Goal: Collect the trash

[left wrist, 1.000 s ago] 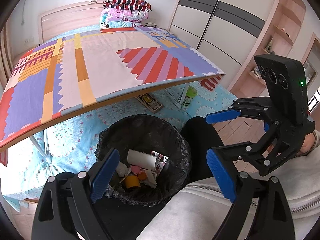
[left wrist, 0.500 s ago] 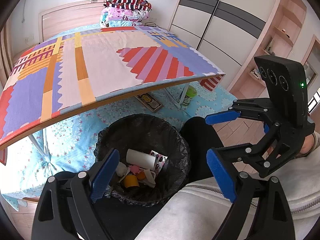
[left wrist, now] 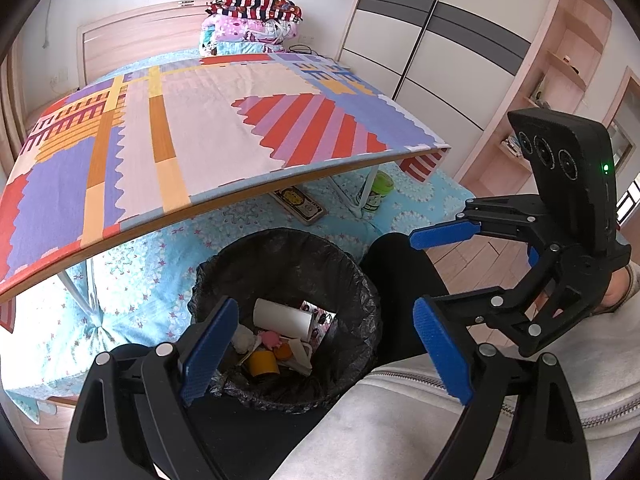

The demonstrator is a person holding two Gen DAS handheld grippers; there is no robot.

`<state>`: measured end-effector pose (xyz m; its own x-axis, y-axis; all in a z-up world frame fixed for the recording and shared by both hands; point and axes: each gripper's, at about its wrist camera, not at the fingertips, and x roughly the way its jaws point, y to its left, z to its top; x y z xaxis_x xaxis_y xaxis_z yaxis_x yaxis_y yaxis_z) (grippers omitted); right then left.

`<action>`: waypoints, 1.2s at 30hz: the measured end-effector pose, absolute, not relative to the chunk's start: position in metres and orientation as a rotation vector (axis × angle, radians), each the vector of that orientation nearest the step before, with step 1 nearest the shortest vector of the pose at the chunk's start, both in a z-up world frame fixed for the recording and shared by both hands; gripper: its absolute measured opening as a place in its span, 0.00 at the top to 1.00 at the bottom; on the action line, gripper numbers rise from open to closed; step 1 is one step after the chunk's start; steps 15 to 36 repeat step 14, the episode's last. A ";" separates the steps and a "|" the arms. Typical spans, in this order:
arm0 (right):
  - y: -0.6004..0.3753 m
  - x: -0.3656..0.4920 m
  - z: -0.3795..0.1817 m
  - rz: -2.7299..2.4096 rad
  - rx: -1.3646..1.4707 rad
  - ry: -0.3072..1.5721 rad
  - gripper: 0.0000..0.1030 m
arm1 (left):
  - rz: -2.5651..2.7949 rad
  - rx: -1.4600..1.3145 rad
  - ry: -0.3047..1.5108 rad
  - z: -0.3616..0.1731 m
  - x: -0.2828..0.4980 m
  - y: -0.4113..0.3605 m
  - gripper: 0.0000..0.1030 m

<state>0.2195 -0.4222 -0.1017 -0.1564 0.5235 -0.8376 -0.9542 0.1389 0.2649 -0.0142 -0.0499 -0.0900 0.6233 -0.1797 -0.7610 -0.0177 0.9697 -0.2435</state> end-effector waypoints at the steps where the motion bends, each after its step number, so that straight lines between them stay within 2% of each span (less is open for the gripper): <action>1: -0.422 0.219 -0.102 1.414 -0.552 1.046 0.28 | -0.094 -0.238 0.895 -0.090 -0.014 -0.050 0.16; 36: -0.422 0.220 -0.102 1.415 -0.552 1.049 0.28 | -0.093 -0.241 0.898 -0.090 -0.014 -0.051 0.16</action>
